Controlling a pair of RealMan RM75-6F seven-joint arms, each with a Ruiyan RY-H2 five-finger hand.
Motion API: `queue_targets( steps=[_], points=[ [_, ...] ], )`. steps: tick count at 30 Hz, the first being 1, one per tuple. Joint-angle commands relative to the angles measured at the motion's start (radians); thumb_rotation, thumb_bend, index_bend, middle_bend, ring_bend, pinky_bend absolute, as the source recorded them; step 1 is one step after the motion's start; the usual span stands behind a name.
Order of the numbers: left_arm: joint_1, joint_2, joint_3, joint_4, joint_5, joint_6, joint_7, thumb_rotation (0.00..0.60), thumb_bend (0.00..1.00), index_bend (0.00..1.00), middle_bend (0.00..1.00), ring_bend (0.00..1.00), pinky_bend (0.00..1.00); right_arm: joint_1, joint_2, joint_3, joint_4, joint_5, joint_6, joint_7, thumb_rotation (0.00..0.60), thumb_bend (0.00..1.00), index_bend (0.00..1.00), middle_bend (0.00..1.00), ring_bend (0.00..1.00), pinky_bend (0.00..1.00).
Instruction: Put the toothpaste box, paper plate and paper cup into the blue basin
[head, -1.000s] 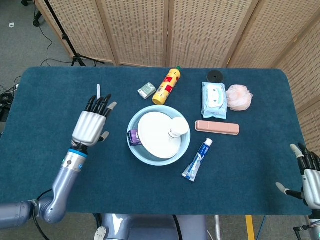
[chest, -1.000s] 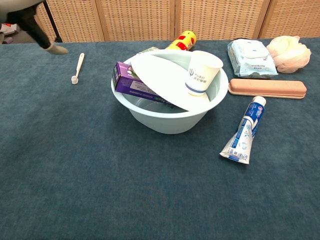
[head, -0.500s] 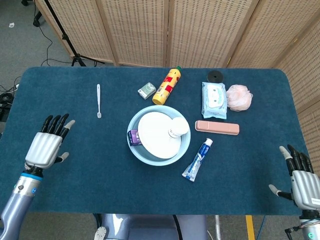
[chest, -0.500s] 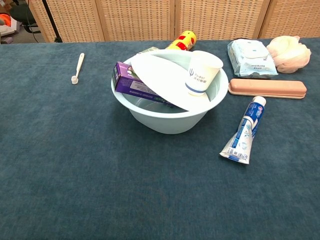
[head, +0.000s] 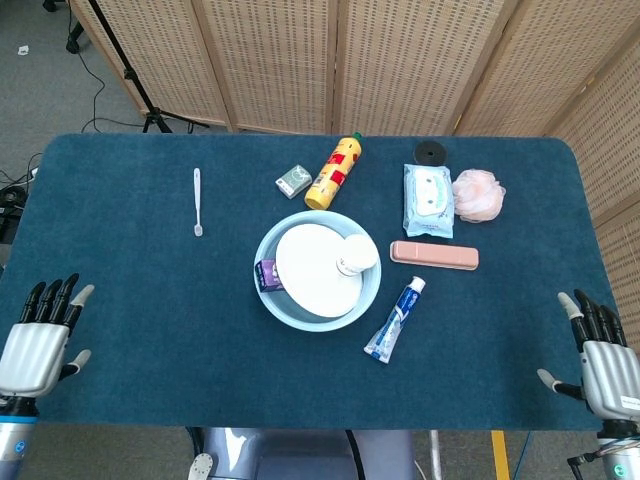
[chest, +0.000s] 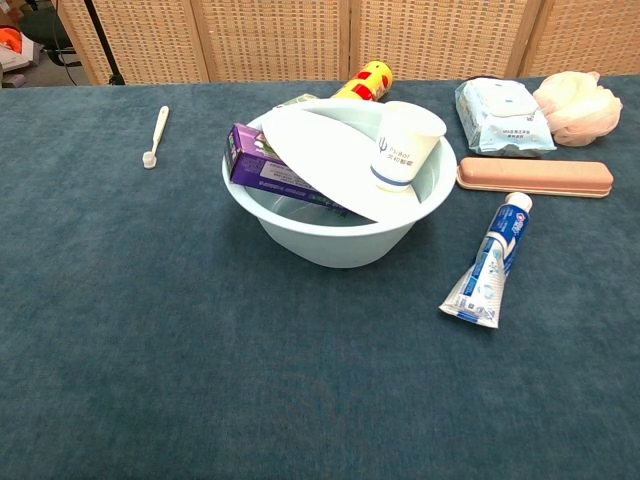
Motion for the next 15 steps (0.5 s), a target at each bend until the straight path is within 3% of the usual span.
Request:
queue_targets(
  steps=[1,15],
  points=[
    [0.03,-0.013,-0.01,0.011,-0.004,0.016,-0.018,0.6,0.17,0.0,0.0,0.0,0.0,0.003,-0.005,0.0,0.003,0.006,-0.006,-0.007,0.6,0.13,0.0,0.0,0.0,0.0],
    [0.063,-0.006,-0.057,0.018,0.0,-0.028,-0.038,0.6,0.17,0.0,0.0,0.0,0.0,0.014,-0.024,-0.007,0.002,0.001,-0.023,-0.037,0.6,0.13,0.0,0.0,0.0,0.0]
  ],
)
